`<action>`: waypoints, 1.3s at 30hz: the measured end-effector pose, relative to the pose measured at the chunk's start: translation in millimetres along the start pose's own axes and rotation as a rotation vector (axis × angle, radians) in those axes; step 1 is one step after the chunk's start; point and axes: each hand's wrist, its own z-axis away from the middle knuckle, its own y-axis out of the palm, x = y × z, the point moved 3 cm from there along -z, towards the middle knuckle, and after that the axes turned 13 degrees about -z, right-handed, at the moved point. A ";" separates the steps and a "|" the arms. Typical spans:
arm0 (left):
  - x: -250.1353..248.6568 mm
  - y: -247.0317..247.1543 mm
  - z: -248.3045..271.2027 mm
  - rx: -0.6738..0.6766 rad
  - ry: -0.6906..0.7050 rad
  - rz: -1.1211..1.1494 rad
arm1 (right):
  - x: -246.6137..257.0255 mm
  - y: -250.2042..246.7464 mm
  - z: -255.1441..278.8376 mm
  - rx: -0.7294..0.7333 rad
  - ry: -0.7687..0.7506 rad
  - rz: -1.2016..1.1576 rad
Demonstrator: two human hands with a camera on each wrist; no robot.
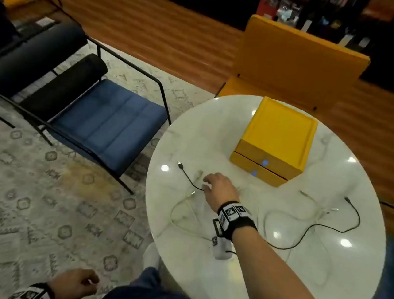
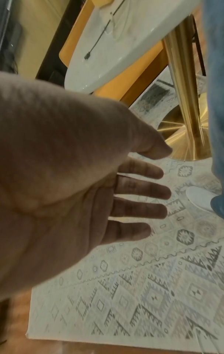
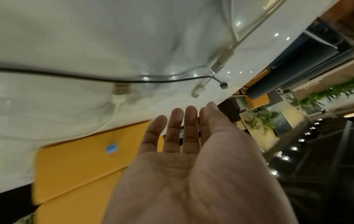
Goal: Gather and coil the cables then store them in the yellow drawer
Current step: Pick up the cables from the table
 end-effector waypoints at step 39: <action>-191.9 -200.6 14.1 -0.416 0.671 0.670 | 45.5 43.8 -3.5 0.198 0.175 -0.069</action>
